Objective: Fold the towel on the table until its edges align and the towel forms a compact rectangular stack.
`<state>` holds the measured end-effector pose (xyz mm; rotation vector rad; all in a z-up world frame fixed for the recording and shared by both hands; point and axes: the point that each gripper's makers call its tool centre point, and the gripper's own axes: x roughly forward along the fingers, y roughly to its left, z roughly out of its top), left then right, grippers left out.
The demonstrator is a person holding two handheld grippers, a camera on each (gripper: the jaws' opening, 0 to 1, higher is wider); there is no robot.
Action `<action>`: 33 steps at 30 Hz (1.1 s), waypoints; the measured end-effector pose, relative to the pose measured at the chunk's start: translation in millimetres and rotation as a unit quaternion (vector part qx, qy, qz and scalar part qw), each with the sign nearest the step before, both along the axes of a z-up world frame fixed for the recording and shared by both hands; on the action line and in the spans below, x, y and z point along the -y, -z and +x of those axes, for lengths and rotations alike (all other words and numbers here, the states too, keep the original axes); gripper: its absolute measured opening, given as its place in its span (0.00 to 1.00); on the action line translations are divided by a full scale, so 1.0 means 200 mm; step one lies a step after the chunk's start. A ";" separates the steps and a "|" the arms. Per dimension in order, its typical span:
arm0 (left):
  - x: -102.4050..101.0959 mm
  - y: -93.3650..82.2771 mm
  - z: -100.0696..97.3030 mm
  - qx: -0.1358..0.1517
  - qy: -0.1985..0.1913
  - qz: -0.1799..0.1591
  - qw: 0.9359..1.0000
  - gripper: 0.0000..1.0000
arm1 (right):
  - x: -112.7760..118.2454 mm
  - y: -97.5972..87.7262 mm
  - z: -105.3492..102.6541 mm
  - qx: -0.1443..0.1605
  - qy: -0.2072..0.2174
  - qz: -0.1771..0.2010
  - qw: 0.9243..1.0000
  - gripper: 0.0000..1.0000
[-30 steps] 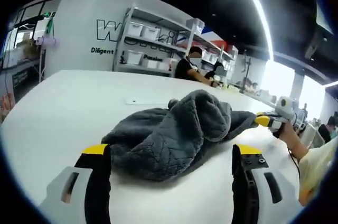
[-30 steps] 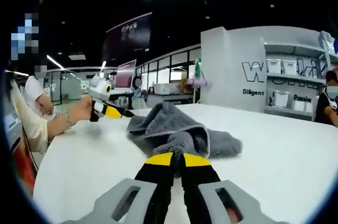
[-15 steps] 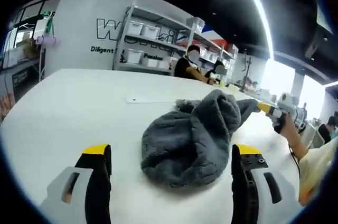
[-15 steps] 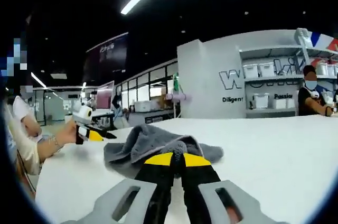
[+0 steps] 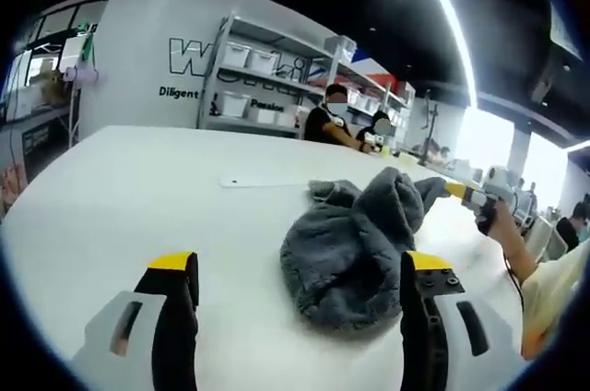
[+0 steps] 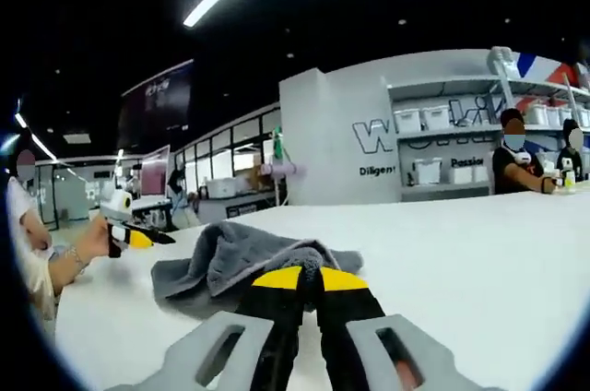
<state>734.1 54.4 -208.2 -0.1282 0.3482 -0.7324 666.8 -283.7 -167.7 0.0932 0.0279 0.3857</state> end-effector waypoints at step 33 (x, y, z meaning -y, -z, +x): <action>0.05 -0.01 -0.03 -0.010 0.019 -0.014 1.000 0.88 | 0.33 0.36 0.22 -0.081 0.102 -0.271 0.954 0.01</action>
